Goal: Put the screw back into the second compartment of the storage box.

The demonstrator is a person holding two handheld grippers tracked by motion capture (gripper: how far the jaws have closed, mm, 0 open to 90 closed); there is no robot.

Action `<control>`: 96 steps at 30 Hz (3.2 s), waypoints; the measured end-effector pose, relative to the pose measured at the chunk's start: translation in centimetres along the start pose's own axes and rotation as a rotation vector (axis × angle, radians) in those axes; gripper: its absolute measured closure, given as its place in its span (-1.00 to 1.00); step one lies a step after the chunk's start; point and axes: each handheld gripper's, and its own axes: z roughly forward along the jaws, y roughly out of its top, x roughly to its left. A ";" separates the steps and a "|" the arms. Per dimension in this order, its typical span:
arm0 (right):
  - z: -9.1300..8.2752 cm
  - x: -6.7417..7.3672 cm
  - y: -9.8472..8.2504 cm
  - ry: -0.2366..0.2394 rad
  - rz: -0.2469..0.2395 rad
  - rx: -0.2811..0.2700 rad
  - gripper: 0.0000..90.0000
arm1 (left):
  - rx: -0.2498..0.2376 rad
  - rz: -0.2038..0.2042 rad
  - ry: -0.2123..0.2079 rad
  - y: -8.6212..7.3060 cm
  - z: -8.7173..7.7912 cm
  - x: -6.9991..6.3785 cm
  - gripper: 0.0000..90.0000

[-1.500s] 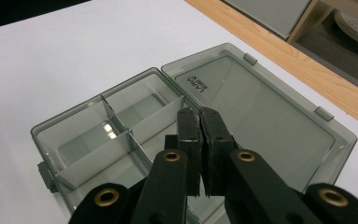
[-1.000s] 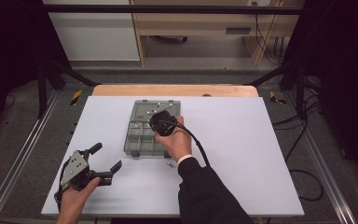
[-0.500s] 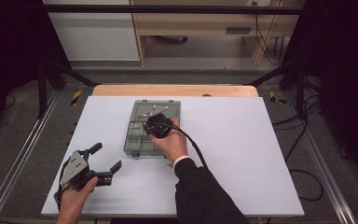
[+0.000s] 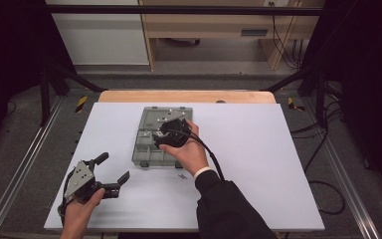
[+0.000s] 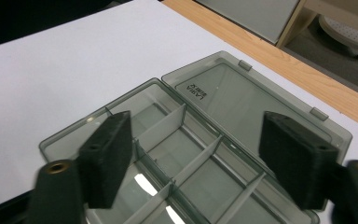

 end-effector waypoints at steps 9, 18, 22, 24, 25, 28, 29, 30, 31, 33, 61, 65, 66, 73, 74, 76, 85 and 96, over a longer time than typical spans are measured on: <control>-3.6 0.1 -0.4 -0.018 -0.002 0.022 -0.67 | 0.001 -0.008 0.006 -0.1 0.0 0.0 -0.98; -5.8 0.2 -2.2 -0.010 -0.005 0.054 -0.71 | 0.005 -0.006 0.007 -0.1 0.0 0.1 -0.98; -6.7 0.5 -2.9 0.000 -0.009 0.051 -0.77 | 0.005 -0.007 0.007 -0.1 0.1 0.0 -0.98; -7.2 0.7 -3.5 0.012 -0.011 0.052 -0.81 | 0.007 -0.005 0.011 -0.2 0.1 0.0 -0.98; -7.4 0.8 -3.7 0.016 -0.009 0.054 -0.81 | 0.007 -0.007 0.018 -0.1 0.1 0.0 -0.97; -7.7 0.9 -4.2 0.021 -0.007 0.060 -0.82 | 0.005 -0.006 0.018 -0.1 0.0 0.0 -0.97; -8.0 1.1 -4.7 0.027 -0.013 0.072 -0.83 | 0.006 -0.007 0.018 -0.2 0.0 0.0 -0.97; -8.0 1.1 -4.7 0.027 -0.013 0.072 -0.83 | 0.006 -0.007 0.018 -0.2 0.0 0.0 -0.97; -8.1 1.1 -5.4 0.031 -0.017 0.081 -0.83 | 0.007 -0.006 0.017 -0.1 0.0 0.0 -0.97; -8.2 1.1 -6.1 0.046 -0.019 0.093 -0.82 | 0.006 -0.006 0.016 -0.2 0.0 0.0 -0.97; -8.8 3.0 -9.7 0.148 -0.064 0.209 -0.74 | 0.003 -0.002 0.017 -0.2 -0.1 0.0 -0.97; -8.4 3.3 -9.9 0.171 -0.067 0.232 -0.59 | 0.004 -0.005 0.019 -0.2 -0.1 0.0 -0.97; -8.2 3.4 -10.0 0.179 -0.065 0.247 -0.56 | 0.004 -0.004 0.018 -0.2 -0.1 0.0 -0.97; -7.4 3.6 -10.0 0.206 -0.078 0.299 -0.33 | 0.003 -0.002 0.013 -0.2 0.0 -0.1 -0.97; -7.3 3.6 -10.0 0.229 -0.087 0.311 -0.26 | 0.005 -0.001 0.012 -0.2 0.0 -0.1 -0.97; -7.2 3.6 -10.0 0.244 -0.095 0.333 -0.22 | 0.006 0.000 0.011 -0.2 0.0 -0.1 -0.97; -6.4 3.0 -9.8 0.217 -0.080 0.363 0.29 | 0.006 0.003 0.007 -0.2 0.0 -0.2 -0.97; -5.7 2.4 -9.4 0.204 -0.045 0.376 0.58 | 0.006 0.002 0.006 -0.2 0.0 -0.2 -0.97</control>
